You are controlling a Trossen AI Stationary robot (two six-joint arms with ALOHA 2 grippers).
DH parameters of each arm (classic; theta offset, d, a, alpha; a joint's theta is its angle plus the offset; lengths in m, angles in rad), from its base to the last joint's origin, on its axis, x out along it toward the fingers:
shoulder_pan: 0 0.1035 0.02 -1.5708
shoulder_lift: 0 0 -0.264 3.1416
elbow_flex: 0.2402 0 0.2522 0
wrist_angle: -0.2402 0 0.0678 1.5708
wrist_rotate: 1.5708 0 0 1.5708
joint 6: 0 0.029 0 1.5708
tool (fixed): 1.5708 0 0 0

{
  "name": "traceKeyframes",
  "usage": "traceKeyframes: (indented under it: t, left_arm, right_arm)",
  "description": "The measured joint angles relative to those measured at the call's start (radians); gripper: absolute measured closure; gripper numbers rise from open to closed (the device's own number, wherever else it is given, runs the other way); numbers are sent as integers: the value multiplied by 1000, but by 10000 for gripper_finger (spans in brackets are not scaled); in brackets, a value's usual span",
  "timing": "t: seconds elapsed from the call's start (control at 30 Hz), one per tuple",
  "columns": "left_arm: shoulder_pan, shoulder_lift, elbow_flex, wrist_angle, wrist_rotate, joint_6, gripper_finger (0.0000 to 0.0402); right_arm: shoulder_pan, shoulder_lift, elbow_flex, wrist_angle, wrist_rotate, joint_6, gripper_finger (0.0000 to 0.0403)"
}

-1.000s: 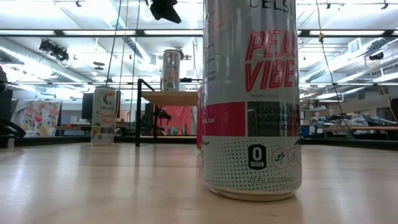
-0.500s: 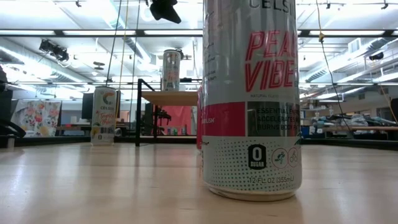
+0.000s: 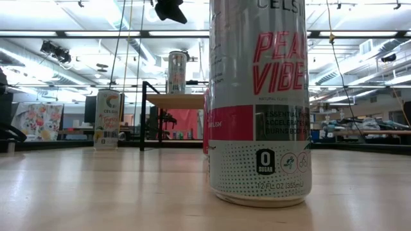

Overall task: Place canned beverage on shelf
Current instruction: Put the top white pink soda can on the shelf

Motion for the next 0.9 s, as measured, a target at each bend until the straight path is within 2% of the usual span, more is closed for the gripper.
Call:
traceKeyframes:
  t: [0.3,0.9]
  left_arm:
    - [0,0,0,0,0,0,49]
    - [0,0,0,-1,0,0,49]
  right_arm:
    - [0,0,0,4,41,46,93]
    - [-14,-2,0,28,103,28,93]
